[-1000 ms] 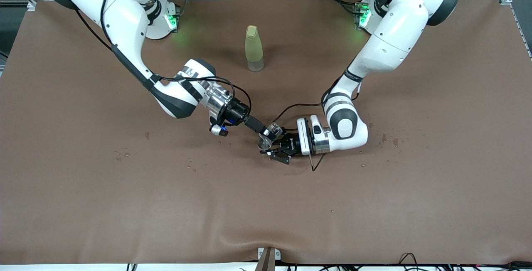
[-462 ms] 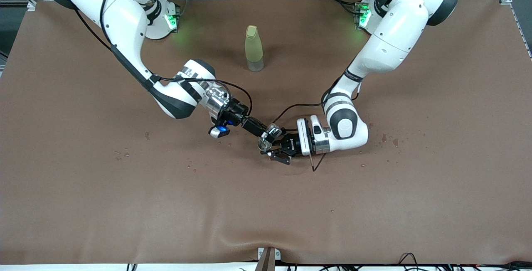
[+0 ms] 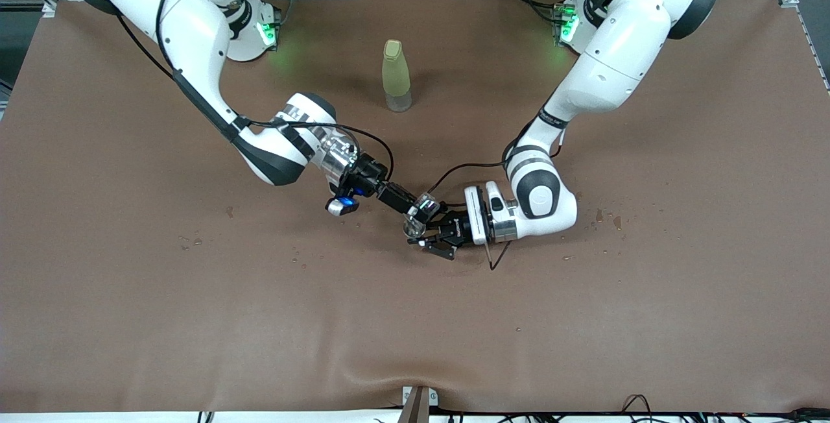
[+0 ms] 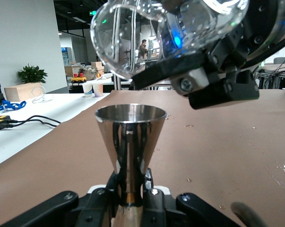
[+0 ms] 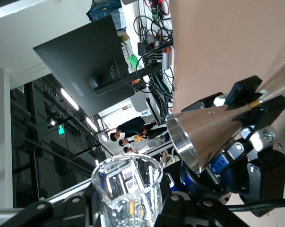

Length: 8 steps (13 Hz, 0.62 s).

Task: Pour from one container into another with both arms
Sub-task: 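Pour liquid from the glass into the jigger with the right gripper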

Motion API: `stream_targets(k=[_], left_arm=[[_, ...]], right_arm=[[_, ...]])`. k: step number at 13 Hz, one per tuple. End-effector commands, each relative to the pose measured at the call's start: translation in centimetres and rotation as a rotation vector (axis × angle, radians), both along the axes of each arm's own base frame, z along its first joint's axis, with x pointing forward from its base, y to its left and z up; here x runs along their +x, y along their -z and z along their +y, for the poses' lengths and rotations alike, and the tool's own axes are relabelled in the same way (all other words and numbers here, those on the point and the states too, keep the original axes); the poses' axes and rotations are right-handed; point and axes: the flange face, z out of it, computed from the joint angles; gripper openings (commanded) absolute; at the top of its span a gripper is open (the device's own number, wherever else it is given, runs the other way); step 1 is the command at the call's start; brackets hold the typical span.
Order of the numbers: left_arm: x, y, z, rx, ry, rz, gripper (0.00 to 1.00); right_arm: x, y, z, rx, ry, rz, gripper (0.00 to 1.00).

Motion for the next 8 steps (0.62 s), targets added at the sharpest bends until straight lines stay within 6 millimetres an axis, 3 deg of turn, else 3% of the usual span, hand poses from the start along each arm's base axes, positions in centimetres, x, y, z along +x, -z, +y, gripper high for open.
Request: stream_targets(k=[1, 3, 5, 8], left_arm=[[0.7, -1.4, 1.1, 0.026, -0.001, -0.013, 0.0], [0.8, -1.9, 2.0, 0.04, 0.002, -0.006, 0.0], [0.8, -2.3, 3.5, 0.056, 0.001, -0.007, 0.0], [0.8, -3.4, 7.2, 0.097, 0.023, -0.024, 0.0]], right_arm=[[0.5, -1.2, -0.5, -0.068, 0.027, -0.108, 0.04], [0.4, -1.5, 0.1, -0.157, 0.002, -0.254, 0.0], [1.1, -1.4, -0.9, -0.256, -0.008, -0.387, 0.0], [4.0, -1.1, -4.8, -0.373, -0.109, -0.584, 0.0]])
